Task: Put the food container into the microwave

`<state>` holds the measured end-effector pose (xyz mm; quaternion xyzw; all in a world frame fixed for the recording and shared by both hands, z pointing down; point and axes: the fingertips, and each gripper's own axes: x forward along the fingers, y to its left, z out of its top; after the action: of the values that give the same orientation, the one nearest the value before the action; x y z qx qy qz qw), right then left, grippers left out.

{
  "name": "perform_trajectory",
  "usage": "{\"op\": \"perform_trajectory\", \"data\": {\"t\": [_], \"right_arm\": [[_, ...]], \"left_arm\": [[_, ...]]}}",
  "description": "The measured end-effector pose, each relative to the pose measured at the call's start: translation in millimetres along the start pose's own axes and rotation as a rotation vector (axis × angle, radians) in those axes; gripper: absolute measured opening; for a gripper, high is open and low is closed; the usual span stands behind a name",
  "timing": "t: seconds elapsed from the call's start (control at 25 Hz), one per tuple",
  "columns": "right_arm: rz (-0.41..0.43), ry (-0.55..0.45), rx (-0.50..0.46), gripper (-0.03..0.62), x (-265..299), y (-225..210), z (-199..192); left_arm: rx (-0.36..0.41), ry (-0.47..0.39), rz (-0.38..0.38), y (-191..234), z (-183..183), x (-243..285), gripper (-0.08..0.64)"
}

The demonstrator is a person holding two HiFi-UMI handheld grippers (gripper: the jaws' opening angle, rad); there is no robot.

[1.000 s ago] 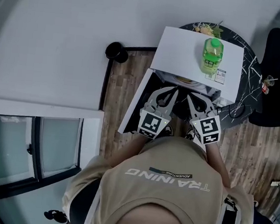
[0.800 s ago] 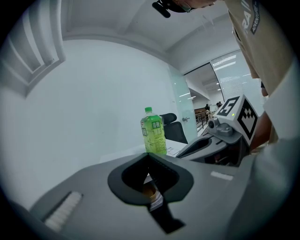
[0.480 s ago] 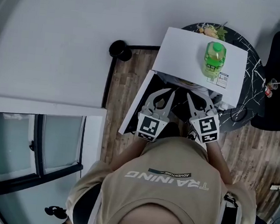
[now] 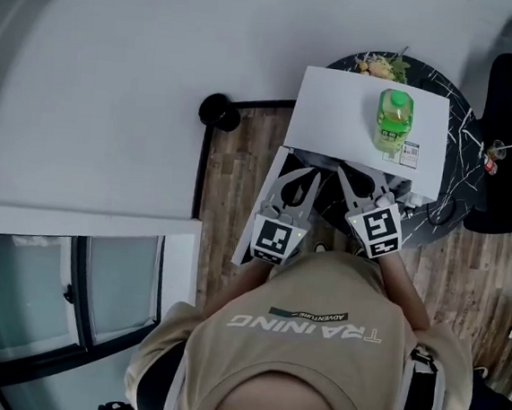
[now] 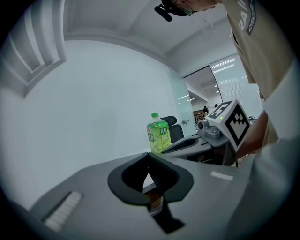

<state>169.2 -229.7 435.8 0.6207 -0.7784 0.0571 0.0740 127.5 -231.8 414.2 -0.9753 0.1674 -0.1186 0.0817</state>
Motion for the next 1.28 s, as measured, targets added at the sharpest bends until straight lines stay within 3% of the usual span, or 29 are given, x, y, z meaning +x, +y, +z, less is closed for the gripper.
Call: {"op": "perform_trajectory", "data": {"t": [0.28, 0.52, 0.76, 0.92, 1.08, 1.28], "right_arm": [[-0.052, 0.01, -0.018, 0.011, -2.2, 11.8, -0.2], [-0.135, -0.039, 0.008, 0.011, -14.1, -6.6, 16.5], [-0.083, -0.025, -0.03, 0.011, -20.9, 9.8, 14.1], [-0.113, -0.04, -0.013, 0.011, -33.4, 6.5, 12.9], [-0.129, -0.06, 0.06, 0.011, -42.0, 0.8, 8.5], [-0.129, -0.063, 0.044, 0.011, -57.1, 2.3, 12.7]], "left_arm": [[-0.039, -0.014, -0.049, 9.5, -15.8, 7.0, 0.009], [-0.041, -0.044, -0.053, 15.3, -4.2, 17.3, 0.009], [-0.059, -0.061, -0.025, 10.5, 1.6, 11.0, 0.009], [-0.063, -0.064, -0.045, -8.4, 3.7, 2.0, 0.009], [-0.091, -0.088, -0.001, -14.1, 6.5, -7.1, 0.008], [-0.087, -0.098, 0.0, -30.0, 9.1, -14.6, 0.009]]}}
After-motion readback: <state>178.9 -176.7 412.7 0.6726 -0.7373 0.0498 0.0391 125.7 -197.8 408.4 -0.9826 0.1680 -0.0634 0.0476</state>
